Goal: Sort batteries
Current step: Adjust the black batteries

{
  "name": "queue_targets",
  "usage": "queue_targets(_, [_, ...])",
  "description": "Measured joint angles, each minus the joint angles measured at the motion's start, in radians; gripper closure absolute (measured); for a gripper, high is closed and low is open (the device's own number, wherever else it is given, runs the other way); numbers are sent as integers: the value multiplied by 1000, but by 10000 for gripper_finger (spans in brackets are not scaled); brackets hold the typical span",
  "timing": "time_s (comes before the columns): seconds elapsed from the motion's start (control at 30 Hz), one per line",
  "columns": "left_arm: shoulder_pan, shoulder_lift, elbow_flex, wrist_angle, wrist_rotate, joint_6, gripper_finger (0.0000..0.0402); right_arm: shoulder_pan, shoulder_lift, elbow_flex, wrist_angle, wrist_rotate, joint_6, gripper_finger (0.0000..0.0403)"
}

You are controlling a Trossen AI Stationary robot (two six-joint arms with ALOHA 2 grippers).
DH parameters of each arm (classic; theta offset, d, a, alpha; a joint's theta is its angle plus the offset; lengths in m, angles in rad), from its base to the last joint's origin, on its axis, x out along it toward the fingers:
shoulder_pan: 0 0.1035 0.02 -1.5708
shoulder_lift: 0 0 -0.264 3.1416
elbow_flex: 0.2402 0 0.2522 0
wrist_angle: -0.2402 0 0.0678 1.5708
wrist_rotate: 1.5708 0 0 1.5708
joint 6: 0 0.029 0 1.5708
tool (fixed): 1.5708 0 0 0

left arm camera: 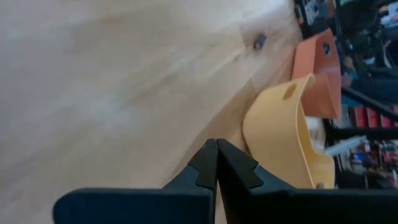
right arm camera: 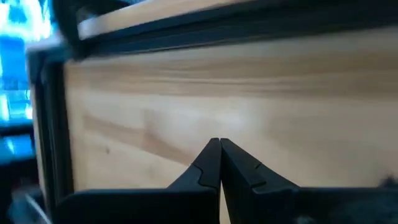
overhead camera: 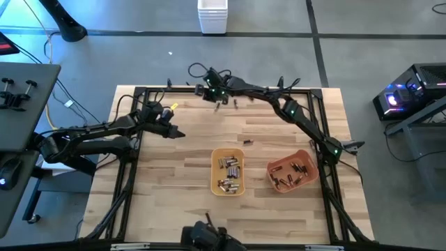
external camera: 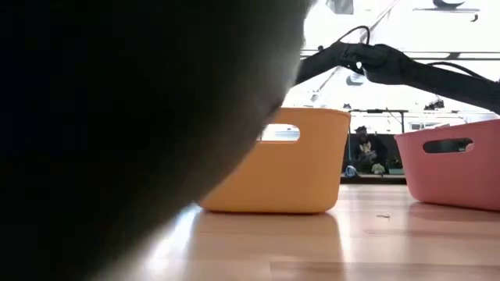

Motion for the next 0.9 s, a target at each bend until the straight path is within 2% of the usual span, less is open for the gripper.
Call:
queue_targets(0.07, [0,0,0,-14,18,-2,402,-8,0,-2,9,16,111,403])
queue_targets(0.13, [1,-3,0,-36,26,1,402,-23,-9,-2,78,-34,209,403])
queue_targets(0.23, [5,-4,-1,-44,33,30,401,-37,-16,-1,372,-74,265,403])
queue_targets(0.3, [17,-4,-1,-44,40,42,402,-35,-23,3,459,-83,300,403])
queue_targets(0.47, [43,-6,-1,-44,48,58,402,-10,-16,-21,398,-179,306,403])
queue_targets(0.63, [70,-6,-1,-44,53,59,402,36,-16,-37,238,-95,374,403])
queue_targets(0.73, [90,-6,-1,-44,38,34,401,50,-13,-41,220,-28,375,403])
queue_targets(0.8, [104,-5,-1,-43,13,8,402,42,-14,-27,211,-28,350,403])
queue_targets(0.9, [122,-1,-1,-33,2,-9,402,39,-22,0,103,-25,303,403])
